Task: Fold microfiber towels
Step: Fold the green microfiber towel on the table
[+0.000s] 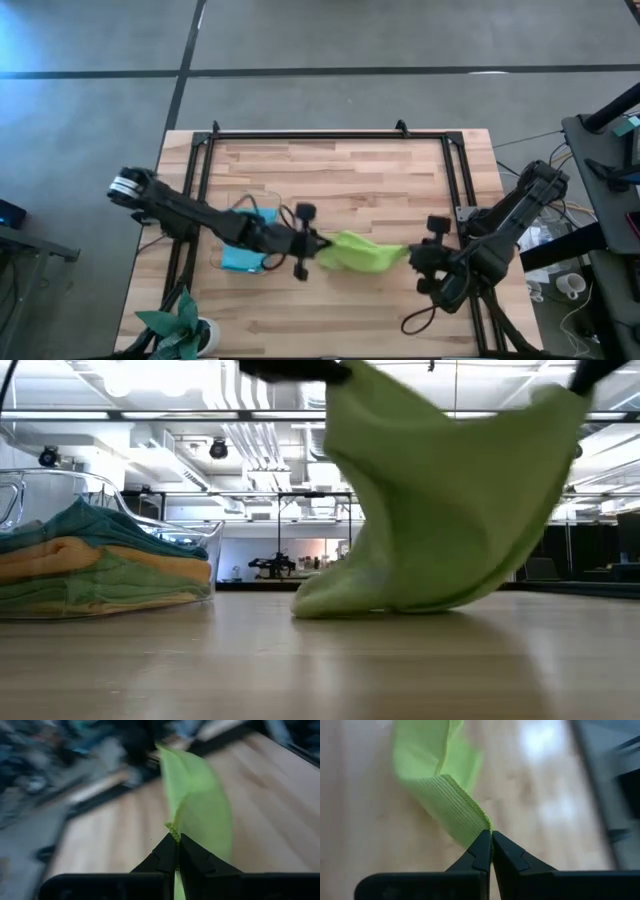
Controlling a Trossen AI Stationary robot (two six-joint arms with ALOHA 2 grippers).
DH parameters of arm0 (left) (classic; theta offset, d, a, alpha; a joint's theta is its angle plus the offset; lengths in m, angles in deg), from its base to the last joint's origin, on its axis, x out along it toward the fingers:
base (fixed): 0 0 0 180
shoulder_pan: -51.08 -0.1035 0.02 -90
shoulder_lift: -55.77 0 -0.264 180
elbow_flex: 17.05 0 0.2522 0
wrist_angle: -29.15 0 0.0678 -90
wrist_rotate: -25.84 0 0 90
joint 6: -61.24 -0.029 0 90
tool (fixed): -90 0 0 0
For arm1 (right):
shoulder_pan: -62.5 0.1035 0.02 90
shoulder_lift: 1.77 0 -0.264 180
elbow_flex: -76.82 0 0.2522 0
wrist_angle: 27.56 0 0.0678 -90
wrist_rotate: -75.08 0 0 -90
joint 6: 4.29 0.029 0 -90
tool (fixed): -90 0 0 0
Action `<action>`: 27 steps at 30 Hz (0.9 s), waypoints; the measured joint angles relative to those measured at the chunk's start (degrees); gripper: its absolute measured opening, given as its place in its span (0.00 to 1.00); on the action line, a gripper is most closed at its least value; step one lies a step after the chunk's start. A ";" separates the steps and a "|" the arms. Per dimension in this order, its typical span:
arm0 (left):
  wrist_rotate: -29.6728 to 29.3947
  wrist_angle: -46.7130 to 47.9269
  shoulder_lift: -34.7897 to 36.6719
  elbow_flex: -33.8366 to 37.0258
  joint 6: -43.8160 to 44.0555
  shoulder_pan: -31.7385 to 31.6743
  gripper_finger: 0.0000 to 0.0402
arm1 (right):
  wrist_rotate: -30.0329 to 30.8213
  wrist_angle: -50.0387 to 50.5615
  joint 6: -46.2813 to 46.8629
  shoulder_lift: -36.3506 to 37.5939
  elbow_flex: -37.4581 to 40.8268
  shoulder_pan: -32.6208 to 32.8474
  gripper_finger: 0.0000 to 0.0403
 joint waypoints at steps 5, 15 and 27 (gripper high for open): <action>-2.98 0.55 6.69 0.57 0.22 -2.51 0.00 | 4.66 3.73 -0.21 1.50 -1.56 -0.67 0.02; 3.32 0.15 15.88 -3.04 1.89 3.93 0.00 | -7.65 6.15 -8.23 2.09 -17.50 0.40 0.02; -2.24 -0.76 14.89 1.13 6.12 -5.01 0.00 | 3.96 12.42 -16.73 4.73 -13.41 -8.98 0.02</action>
